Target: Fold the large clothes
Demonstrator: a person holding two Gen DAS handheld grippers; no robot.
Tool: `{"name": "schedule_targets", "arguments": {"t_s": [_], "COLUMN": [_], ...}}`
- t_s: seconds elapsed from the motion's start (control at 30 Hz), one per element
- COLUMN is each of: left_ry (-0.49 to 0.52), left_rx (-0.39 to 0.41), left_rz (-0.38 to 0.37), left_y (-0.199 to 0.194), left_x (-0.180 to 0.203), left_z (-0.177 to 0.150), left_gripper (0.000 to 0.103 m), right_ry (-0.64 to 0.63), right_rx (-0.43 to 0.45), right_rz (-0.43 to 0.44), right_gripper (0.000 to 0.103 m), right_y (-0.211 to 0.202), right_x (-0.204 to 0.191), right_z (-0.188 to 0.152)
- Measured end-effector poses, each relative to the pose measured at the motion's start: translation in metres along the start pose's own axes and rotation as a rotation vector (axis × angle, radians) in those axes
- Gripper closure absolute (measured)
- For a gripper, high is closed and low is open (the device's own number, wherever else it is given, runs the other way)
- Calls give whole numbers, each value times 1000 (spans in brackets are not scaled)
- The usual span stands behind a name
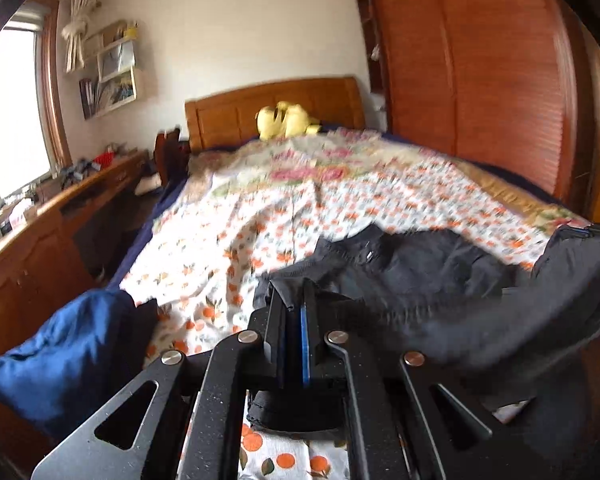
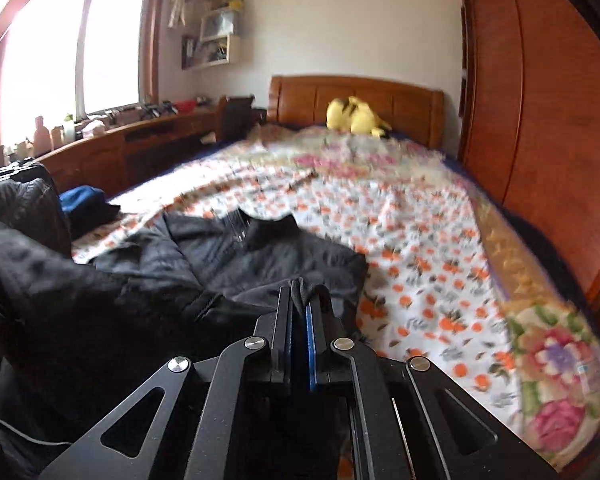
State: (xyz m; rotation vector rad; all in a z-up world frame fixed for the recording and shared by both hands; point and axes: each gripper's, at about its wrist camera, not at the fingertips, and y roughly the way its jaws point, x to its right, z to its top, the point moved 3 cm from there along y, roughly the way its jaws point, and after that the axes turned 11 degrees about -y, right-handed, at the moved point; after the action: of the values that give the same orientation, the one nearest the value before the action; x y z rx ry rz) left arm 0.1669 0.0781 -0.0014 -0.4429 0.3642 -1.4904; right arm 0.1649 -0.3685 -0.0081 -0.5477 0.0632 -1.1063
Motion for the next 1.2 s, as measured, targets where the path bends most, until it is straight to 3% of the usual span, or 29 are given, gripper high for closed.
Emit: {"name": "schedule_targets", "arguments": {"t_s": [0.17,0.47,0.6,0.63,0.7,0.77,1.0,1.2], "left_ry": [-25,-97,-125,-125,-130,-145,-166,-139], "left_rx": [-24,-67,-64,-48,-21,-16,-19,-51], "left_rz": [29,-7,-18,-8,7,-23,-61,-80], "left_y": [36,84,102,104,107,112,131,139], "left_x": [-6,-27,-37,-39,-43,-47,-47,-40], "left_z": [-9,2,3,4,4,4,-11,-27], "left_gripper": [97,94,74,61,51,30,26,26], "right_ry": [48,56,56,58,63,73,117,76], "right_rx": [-55,-120,-156,-162,-171,-182,-216,-198], "right_rz": [16,-3,-26,-33,-42,-61,-66,-157], "right_gripper": [98,98,98,98,98,98,98,98], "right_y": [63,166,195,201,216,228,279,309], "right_x": [6,22,23,24,27,30,43,43], "right_z": [12,48,56,57,63,70,89,118]}}
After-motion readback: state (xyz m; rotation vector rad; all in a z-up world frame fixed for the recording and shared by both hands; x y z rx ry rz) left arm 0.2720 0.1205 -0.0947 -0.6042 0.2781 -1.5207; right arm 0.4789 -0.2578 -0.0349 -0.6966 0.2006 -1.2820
